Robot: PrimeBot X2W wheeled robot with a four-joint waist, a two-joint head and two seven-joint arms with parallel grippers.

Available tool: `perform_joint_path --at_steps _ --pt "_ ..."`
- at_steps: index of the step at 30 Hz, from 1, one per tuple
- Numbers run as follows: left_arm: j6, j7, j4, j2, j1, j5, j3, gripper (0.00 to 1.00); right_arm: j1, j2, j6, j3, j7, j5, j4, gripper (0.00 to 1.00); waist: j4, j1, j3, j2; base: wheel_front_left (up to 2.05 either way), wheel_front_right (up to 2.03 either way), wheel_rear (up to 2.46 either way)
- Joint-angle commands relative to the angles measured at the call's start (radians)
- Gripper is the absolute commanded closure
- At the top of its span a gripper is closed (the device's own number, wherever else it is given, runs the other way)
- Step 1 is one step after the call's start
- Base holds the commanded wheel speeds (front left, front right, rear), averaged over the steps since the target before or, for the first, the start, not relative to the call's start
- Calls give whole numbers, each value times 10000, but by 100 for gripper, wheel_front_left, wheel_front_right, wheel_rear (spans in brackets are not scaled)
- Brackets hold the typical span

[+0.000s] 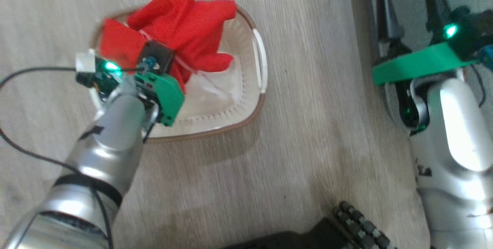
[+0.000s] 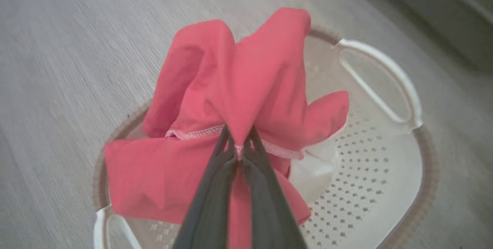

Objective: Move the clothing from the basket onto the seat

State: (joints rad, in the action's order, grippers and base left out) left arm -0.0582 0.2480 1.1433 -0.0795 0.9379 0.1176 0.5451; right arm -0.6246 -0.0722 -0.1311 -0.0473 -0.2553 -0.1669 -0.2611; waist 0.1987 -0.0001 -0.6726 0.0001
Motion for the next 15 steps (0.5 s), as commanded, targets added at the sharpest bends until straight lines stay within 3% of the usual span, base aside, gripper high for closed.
perform_joint_path --at_steps 1,15 --pt "95 135 -581 -66 -453 187 -314 100 468 -171 4 -189 -65 -82 98 0 -542 1 1140 -1 0 0 0" --pt "313 136 -3664 215 -2356 824 -986 100 1656 -432 4 -361 -65 -412 -755 0 -1473 1 3669 -1 0 0 0"
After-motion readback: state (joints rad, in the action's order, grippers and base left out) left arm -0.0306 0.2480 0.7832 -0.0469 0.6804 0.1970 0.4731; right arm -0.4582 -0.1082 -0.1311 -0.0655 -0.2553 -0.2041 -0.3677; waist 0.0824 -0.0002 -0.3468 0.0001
